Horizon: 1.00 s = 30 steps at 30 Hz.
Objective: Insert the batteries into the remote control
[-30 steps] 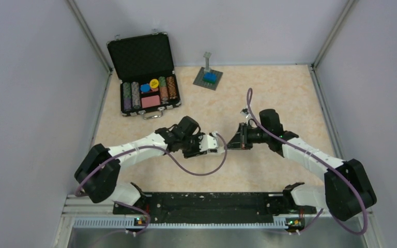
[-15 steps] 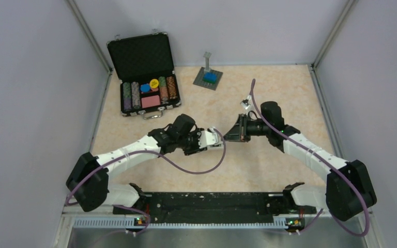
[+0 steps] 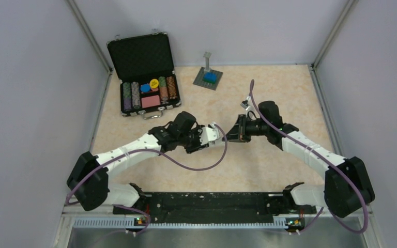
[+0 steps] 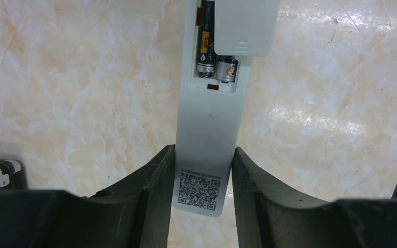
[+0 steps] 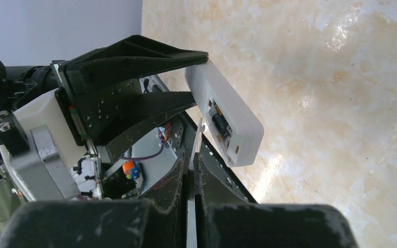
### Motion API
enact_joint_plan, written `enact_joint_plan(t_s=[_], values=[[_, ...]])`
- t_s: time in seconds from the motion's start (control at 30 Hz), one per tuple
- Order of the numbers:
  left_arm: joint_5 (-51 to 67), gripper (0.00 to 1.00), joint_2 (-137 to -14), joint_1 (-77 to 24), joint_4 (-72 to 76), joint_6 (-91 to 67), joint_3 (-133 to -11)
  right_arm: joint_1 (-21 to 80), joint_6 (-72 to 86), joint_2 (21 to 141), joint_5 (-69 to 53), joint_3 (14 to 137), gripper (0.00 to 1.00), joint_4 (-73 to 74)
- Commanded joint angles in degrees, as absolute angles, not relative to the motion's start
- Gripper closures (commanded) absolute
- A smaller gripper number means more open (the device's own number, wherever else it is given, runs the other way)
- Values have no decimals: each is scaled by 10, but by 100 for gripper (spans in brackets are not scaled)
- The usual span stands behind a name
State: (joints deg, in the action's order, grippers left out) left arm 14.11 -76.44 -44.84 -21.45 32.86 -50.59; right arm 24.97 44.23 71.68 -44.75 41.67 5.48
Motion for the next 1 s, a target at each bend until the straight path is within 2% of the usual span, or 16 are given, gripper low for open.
enact_joint_plan(t_s=[0.0, 0.97], values=[[155, 100, -768, -452, -200, 314, -532, 257, 446, 726, -429, 449, 100, 54], [181, 100, -782, -455, -219, 292, -555, 277, 452, 738, -400, 430, 100, 9]])
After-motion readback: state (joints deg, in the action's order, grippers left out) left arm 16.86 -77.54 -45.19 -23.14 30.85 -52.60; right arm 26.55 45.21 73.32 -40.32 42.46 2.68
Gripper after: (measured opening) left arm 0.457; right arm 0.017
